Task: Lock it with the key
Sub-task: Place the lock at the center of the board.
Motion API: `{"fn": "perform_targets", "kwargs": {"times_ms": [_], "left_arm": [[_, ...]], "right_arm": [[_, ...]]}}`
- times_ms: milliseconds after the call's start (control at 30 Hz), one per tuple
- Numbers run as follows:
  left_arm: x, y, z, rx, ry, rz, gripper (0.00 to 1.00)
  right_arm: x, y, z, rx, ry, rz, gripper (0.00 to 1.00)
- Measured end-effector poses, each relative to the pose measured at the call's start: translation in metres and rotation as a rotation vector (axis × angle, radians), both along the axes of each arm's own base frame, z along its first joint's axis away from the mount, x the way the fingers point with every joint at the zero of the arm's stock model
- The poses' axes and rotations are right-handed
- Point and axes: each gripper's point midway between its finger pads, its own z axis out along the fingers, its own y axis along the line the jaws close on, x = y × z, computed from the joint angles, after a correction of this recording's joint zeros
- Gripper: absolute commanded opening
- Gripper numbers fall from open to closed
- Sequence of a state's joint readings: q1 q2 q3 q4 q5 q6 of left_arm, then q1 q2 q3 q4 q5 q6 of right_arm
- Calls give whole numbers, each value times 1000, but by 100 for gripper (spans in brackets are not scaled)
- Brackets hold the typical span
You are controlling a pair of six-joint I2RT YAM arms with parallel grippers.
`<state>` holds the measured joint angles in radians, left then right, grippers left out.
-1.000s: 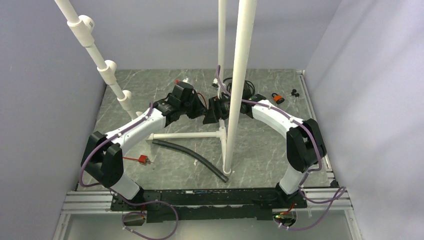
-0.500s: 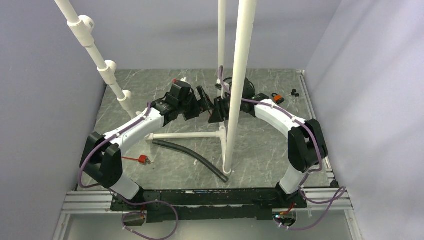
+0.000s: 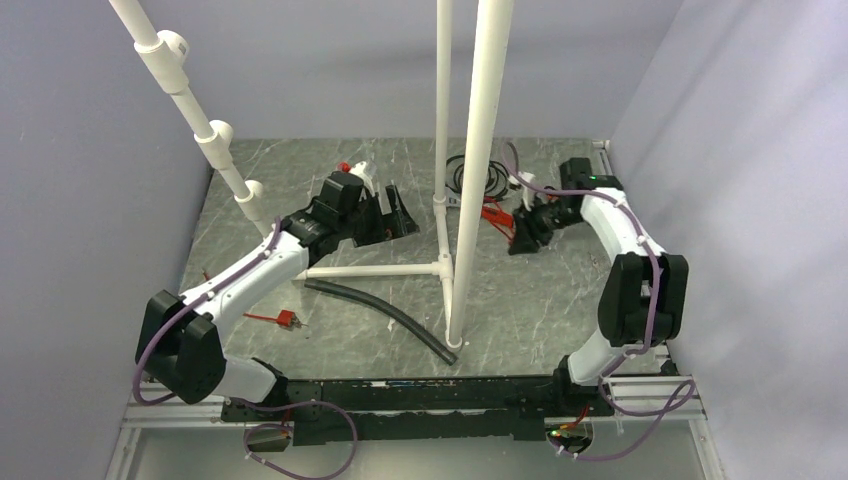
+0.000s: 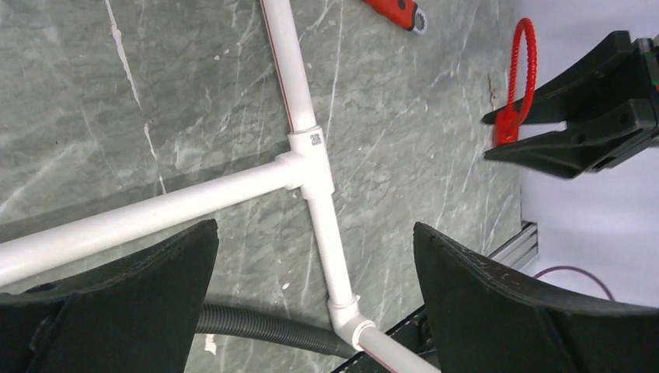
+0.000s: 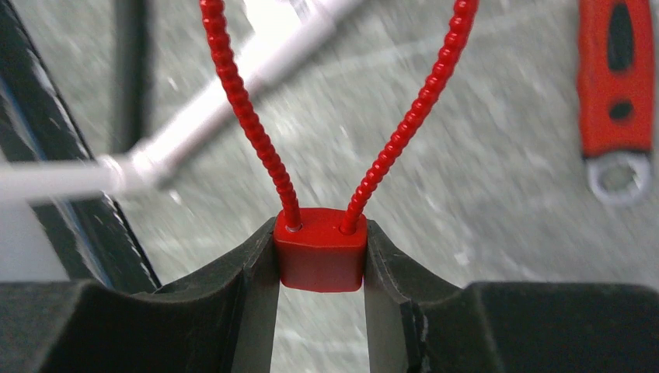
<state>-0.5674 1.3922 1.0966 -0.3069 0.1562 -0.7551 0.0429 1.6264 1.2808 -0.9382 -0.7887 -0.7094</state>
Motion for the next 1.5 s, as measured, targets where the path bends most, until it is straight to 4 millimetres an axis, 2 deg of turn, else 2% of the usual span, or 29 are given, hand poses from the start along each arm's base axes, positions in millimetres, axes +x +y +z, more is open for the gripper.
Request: {"fn": "perform_targets", "kwargs": {"times_ms": [233, 333, 500, 833, 933, 1067, 1367, 1500], "left_arm": [[-7, 6, -7, 8, -3, -94, 99], [-10, 6, -4, -9, -7, -140, 99], [-18, 1, -1, -34, -15, -225, 99], [-26, 3, 1, -53, -10, -303, 99], [-32, -1, 7, -76, -23, -365, 99], [-40, -4, 14, -81, -48, -441, 100], [-58, 5, 25, 7, -96, -599, 99], [-70, 15, 26, 78, -121, -694, 100]], "right_arm": [[-12, -111, -28, -248, -92, 100, 19], [-12, -138, -44, -327, -100, 156, 21], [-5, -162, -75, -432, -105, 290, 24], [13, -192, -119, -593, -145, 435, 32], [25, -197, -120, -624, -165, 446, 41], [30, -198, -120, -646, -178, 459, 53], [39, -200, -118, -672, -210, 465, 72], [40, -196, -115, -649, -204, 437, 98]]}}
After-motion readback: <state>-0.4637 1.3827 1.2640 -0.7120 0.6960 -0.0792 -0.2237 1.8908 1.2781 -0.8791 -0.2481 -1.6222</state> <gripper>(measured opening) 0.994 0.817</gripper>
